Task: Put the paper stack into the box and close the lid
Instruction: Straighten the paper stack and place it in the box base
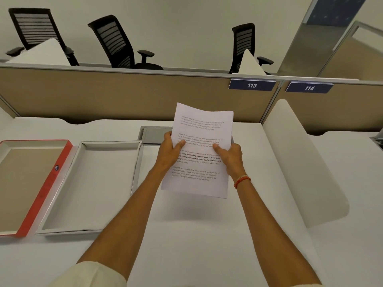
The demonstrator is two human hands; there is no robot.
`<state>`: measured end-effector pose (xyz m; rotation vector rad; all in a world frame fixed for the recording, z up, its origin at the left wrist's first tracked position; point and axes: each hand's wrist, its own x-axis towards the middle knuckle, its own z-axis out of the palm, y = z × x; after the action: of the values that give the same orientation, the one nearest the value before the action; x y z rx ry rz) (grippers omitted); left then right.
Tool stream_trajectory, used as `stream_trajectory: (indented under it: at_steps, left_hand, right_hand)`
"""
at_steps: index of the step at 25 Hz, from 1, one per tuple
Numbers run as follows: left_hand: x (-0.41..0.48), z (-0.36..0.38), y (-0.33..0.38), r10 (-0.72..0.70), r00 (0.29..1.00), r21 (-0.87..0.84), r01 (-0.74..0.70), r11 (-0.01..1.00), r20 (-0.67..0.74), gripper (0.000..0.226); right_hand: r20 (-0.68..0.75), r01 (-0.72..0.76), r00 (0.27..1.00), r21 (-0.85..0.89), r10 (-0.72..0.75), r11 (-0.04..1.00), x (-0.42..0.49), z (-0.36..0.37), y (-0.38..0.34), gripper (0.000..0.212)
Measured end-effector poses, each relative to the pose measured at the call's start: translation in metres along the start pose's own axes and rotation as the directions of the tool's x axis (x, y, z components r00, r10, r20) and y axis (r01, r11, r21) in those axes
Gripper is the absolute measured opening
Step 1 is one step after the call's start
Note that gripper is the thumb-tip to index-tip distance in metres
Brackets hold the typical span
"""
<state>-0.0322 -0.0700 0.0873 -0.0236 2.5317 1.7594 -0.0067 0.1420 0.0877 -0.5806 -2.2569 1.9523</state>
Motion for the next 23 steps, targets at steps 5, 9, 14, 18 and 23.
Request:
stream_trajectory:
  at_steps: [5,9,14,18,23]
  left_hand:
    - [-0.001,-0.031,-0.006,-0.036,0.998,0.018,0.037,0.999,-0.044,0.051]
    - [-0.006,-0.064,-0.014,-0.068,0.995,0.033,0.071,0.997,-0.069,0.05]
    - [-0.011,-0.114,-0.03,-0.103,0.988,0.064,0.111,0.992,-0.112,0.05]
    - [-0.012,-0.152,-0.046,-0.124,0.984,0.093,0.137,0.986,-0.131,0.05]
    - [-0.013,-0.195,-0.069,-0.128,0.98,0.133,0.149,0.98,-0.152,0.051]
  right_hand:
    - [0.064,-0.063,0.996,-0.059,0.067,0.996,-0.01,0.027,-0.014,0.026]
    - [0.1,-0.089,0.99,-0.086,0.097,0.992,-0.019,0.058,-0.022,0.04]
    - [0.165,-0.08,0.982,-0.071,0.09,0.994,-0.037,0.106,-0.03,0.026]
    - [0.216,-0.08,0.972,-0.076,0.095,0.994,-0.051,0.145,-0.032,0.039]
    - [0.25,-0.104,0.96,-0.112,0.129,0.988,-0.067,0.19,-0.033,0.041]
